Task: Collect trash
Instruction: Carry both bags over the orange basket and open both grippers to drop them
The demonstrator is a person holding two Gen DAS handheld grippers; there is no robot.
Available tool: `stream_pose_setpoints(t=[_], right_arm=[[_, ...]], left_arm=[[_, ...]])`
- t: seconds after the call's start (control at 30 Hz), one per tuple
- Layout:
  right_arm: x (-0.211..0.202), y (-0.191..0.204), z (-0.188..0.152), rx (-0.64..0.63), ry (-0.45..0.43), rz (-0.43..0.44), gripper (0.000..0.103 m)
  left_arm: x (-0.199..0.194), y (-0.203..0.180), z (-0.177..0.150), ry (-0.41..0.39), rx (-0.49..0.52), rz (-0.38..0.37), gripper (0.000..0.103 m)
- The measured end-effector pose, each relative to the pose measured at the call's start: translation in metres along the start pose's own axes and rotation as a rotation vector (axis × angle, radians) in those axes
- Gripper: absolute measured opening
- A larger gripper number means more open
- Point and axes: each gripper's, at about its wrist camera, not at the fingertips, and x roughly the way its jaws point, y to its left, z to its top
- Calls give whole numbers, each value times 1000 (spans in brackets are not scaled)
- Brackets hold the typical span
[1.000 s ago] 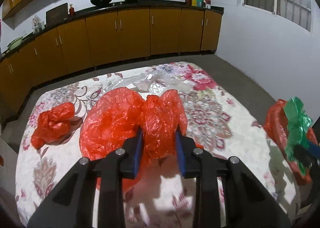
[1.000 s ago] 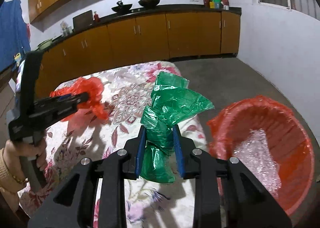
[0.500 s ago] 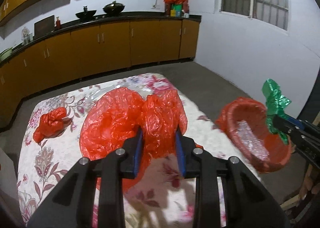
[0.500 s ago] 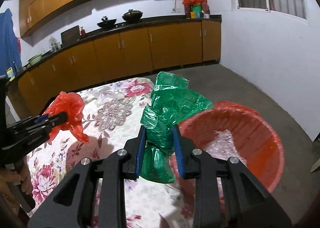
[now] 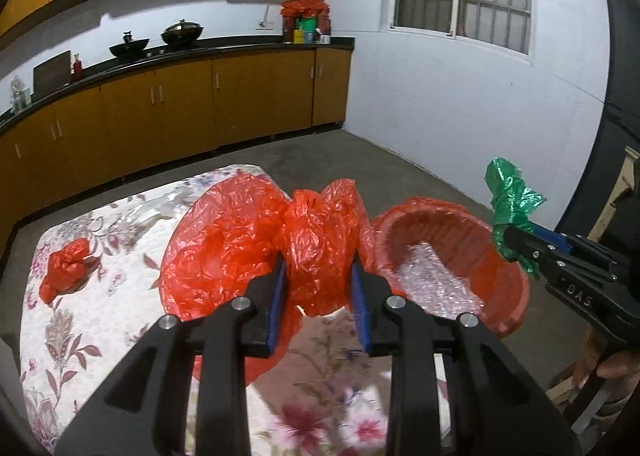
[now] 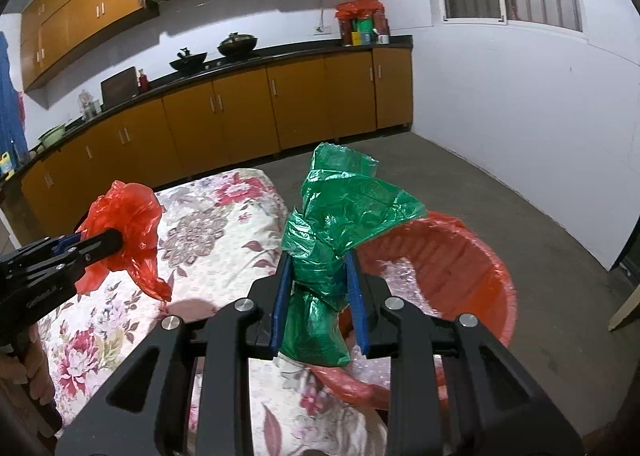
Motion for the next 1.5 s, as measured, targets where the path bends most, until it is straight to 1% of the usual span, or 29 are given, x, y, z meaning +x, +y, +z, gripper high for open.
stream_pose_setpoints(t=[0.27, 0.37, 0.63, 0.87, 1.13, 1.37, 1.47, 1.5], right_arm=[[-5, -19, -1, 27, -6, -34, 28], [-6, -27, -1, 36, -9, -44, 28], [-7, -48, -1, 66, -13, -70, 28], [-4, -65, -1, 100, -9, -84, 28], [3, -79, 1, 142, -11, -79, 28], [8, -85, 6, 165, -34, -71, 28], [10, -89, 8, 177, -41, -61, 29], [11, -90, 9, 182, -41, -53, 33]], left_arm=[[9, -30, 2, 7, 16, -61, 29], [14, -35, 3, 11, 14, -85, 29], [34, -57, 9, 28, 7, -149, 29], [55, -73, 13, 43, 7, -186, 29], [75, -88, 19, 48, 16, -230, 29], [92, -100, 20, 58, 17, -261, 30], [101, -104, 19, 70, 22, -271, 35], [103, -105, 18, 74, 24, -269, 35]])
